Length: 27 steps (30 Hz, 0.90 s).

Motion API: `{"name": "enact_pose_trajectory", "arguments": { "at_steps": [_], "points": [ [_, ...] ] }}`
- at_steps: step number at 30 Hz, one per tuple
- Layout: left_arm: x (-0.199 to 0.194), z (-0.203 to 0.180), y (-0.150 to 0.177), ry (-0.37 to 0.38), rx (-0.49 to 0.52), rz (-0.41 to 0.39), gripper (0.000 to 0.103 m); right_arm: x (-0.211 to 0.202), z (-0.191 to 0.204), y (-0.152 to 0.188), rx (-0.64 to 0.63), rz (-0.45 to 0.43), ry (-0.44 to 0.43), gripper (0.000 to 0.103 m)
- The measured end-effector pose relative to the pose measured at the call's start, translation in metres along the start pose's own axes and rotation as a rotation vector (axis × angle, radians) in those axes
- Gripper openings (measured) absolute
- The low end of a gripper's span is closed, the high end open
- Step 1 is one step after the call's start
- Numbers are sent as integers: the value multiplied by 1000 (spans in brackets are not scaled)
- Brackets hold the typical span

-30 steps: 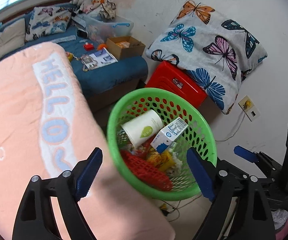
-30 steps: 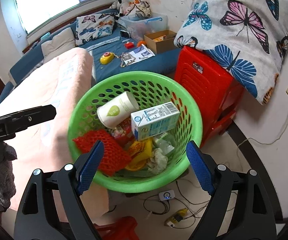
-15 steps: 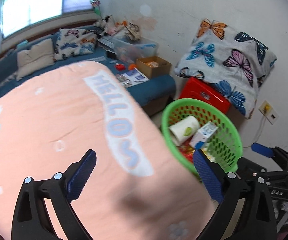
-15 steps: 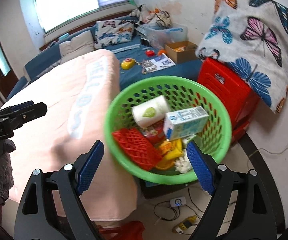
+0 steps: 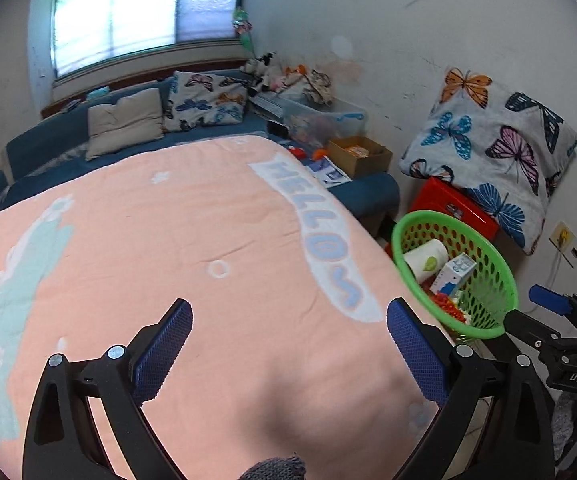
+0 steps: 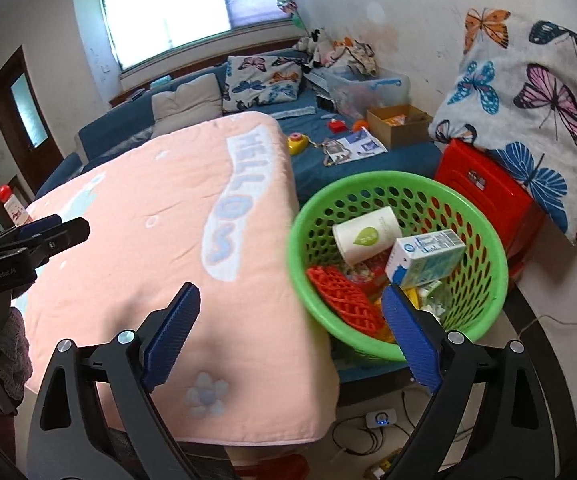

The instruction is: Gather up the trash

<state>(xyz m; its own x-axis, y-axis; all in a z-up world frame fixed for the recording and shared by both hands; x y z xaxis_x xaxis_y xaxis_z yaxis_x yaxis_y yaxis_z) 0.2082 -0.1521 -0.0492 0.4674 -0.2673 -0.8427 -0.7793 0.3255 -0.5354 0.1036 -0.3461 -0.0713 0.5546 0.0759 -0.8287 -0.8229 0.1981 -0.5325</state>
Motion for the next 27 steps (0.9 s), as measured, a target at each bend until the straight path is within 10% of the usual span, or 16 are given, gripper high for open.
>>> {"name": "enact_pose_trajectory", "arguments": {
  "at_steps": [27],
  "points": [
    [-64,70,74,-133,-89,-121,95,-27,69,27,-106,-100,-14,98]
  ]
}}
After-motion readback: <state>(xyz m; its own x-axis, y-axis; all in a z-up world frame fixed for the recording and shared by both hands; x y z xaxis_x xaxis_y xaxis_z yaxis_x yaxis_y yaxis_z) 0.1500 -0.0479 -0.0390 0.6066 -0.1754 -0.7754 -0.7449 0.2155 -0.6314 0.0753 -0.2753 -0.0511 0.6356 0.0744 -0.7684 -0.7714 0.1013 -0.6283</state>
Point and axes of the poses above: each gripper's, at about its wrist camera, not at the fingertips, and x roughly the way its jaws point, z to its left, y to its underside, the point moved 7 cm from there along x, roughly the way its jaws point, and after that the axes turned 15 degrees about z, right-handed, at the moved point
